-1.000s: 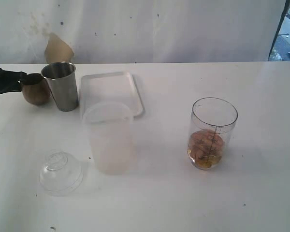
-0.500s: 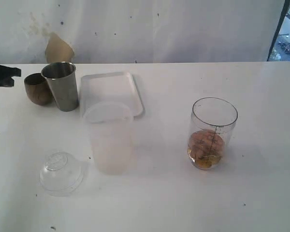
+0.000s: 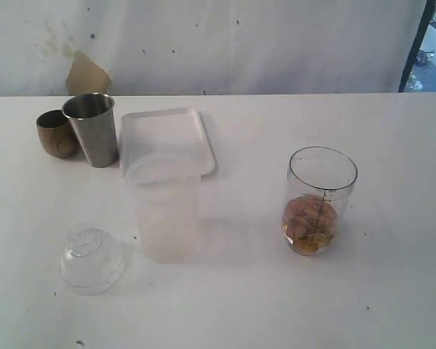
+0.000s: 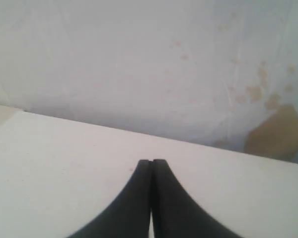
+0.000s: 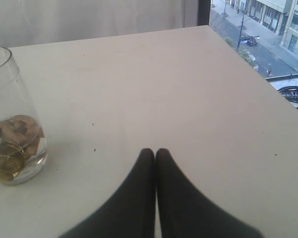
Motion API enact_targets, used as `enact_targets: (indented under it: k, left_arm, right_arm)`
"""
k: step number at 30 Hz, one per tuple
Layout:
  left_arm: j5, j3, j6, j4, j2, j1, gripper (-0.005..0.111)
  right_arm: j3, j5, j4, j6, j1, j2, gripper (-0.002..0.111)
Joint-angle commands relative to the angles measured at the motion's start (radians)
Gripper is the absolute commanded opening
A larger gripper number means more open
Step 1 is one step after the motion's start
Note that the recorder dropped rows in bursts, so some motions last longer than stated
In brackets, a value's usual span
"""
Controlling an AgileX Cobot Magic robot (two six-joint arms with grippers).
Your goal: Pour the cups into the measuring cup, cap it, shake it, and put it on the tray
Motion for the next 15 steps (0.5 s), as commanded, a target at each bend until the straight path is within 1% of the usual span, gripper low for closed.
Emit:
enact_targets:
  k: [1,3,5,8,9,10,11,13,14,15]
  left_arm:
    - [-0.08,0.102,-0.004,0.018,-0.112,0.002,0.0]
    - [-0.073,0.137,-0.022,0.018,-0.152,0.002,0.0]
    - [-0.077,0.209,-0.147,0.044,-0.249,-0.004,0.0]
    - [-0.105,0.268,-0.291,0.196,-0.33,-0.023,0.0]
    - [-0.122,0.291,-0.376,0.256,-0.363,-0.034,0.0]
    - [-0.152,0.332,-0.591,0.367,-0.423,-0.058,0.0]
    - [-0.174,0.357,-0.703,0.445,-0.457,-0.073,0.0]
    - [-0.217,0.41,-0.906,0.672,-0.515,-0.104,0.0]
    - [-0.265,0.453,-1.089,0.893,-0.563,-0.13,0.0]
    - [-0.3,0.484,-1.24,1.048,-0.6,-0.146,0.0]
  right_arm:
    - [0.001,-0.005,-0.003,0.004,0.003,-0.005,0.0]
    - [0.001,-0.005,-0.003,0.004,0.003,-0.005,0.0]
    - [0.001,-0.005,-0.003,0.004,0.005,-0.005,0.0]
    - [0.001,-0.005,-0.003,0.004,0.009,-0.005,0.0]
    - [0.001,-0.005,-0.003,0.004,0.009,-0.005,0.0]
    - [0.001,-0.005,-0.003,0.004,0.009,-0.005,0.0]
    - [0.001,-0.005,-0.003,0.004,0.009,-0.005,0.0]
    - [0.001,-0.005,-0.003,0.004,0.009,-0.005,0.0]
    - [0.001,-0.005,-0.003,0.004,0.009,-0.005,0.0]
    - [0.001,-0.005,-0.003,0.004,0.009,-0.005,0.0]
